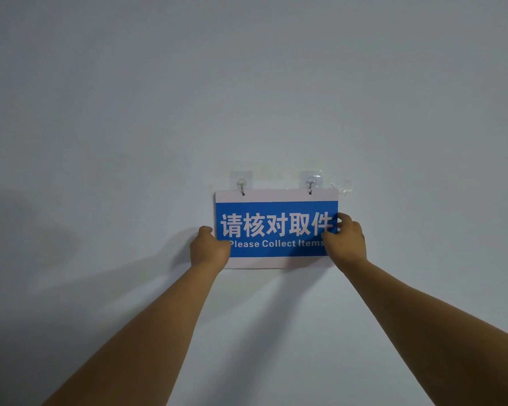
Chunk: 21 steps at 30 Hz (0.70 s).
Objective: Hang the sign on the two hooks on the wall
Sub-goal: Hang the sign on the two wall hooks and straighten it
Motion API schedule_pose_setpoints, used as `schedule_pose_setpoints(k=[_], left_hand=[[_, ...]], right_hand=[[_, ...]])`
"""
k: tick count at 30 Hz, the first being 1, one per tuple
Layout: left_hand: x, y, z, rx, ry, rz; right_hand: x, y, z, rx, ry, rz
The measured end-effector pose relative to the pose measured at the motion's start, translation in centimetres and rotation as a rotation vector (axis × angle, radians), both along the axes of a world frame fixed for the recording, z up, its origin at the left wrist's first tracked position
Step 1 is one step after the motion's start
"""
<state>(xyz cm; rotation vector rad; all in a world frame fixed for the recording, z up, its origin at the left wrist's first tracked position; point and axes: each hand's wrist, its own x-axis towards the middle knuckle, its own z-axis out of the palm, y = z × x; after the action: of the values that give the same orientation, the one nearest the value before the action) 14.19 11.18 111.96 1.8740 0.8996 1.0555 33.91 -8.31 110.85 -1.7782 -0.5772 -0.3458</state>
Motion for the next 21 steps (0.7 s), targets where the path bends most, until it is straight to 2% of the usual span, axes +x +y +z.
schedule_pose_setpoints(k=[21], left_hand=[[0.1, -0.1, -1.3, -0.096, -0.006, -0.065]], right_hand=[[-0.8, 0.0, -1.5, -0.015, 0.078, 0.023]])
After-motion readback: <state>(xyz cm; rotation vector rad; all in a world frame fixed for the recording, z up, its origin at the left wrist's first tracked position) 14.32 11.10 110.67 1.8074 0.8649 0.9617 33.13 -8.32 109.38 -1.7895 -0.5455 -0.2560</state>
